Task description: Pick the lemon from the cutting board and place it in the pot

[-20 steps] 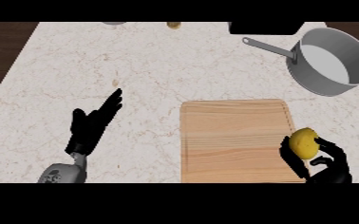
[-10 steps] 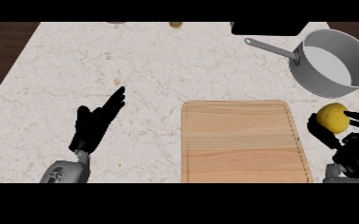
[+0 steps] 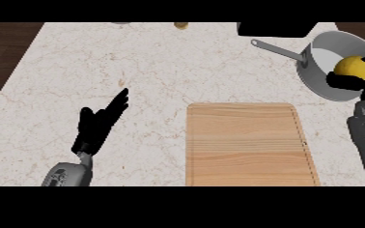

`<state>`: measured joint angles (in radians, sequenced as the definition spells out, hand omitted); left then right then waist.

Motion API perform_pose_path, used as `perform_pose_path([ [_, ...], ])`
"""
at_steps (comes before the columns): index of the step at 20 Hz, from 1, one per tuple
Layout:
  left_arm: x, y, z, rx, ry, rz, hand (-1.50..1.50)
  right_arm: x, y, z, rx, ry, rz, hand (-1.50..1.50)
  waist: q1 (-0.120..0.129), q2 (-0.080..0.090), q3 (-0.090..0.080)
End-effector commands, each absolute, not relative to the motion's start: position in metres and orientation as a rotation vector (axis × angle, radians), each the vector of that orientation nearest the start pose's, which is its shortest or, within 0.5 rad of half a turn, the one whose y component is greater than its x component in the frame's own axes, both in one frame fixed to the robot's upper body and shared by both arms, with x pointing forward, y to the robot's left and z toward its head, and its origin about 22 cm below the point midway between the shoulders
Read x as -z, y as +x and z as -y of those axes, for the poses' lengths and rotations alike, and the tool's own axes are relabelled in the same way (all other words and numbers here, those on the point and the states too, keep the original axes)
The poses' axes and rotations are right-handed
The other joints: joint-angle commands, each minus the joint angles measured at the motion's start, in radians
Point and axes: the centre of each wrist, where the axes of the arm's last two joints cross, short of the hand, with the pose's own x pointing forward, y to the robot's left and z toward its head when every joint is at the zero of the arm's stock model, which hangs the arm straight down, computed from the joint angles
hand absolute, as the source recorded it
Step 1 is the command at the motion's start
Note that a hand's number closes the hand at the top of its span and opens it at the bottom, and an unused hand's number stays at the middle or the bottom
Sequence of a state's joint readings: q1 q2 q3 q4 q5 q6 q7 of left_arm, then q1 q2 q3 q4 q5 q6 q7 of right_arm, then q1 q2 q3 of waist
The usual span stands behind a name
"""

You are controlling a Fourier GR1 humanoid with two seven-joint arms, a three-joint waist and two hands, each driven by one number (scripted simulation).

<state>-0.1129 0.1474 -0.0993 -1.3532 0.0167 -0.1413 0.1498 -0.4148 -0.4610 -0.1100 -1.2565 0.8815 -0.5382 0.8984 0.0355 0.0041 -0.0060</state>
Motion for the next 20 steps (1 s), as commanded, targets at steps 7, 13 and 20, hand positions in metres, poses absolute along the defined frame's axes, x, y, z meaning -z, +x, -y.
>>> perform_pose_path([
  [7,0.012,0.271,-0.228,0.332,-0.09,1.299,0.0,-0.134,0.412,0.346,-0.099,-1.49,0.585,1.5,0.03,0.015,0.006],
  [13,0.012,0.281,-0.23,0.328,-0.075,1.298,0.0,-0.127,0.435,0.331,-0.249,-1.399,0.362,1.5,0.022,0.015,0.007],
  [20,0.021,0.265,-0.233,0.341,-0.105,1.294,0.0,-0.095,0.424,0.368,-0.116,-1.075,0.157,-1.5,0.04,0.027,0.01],
])
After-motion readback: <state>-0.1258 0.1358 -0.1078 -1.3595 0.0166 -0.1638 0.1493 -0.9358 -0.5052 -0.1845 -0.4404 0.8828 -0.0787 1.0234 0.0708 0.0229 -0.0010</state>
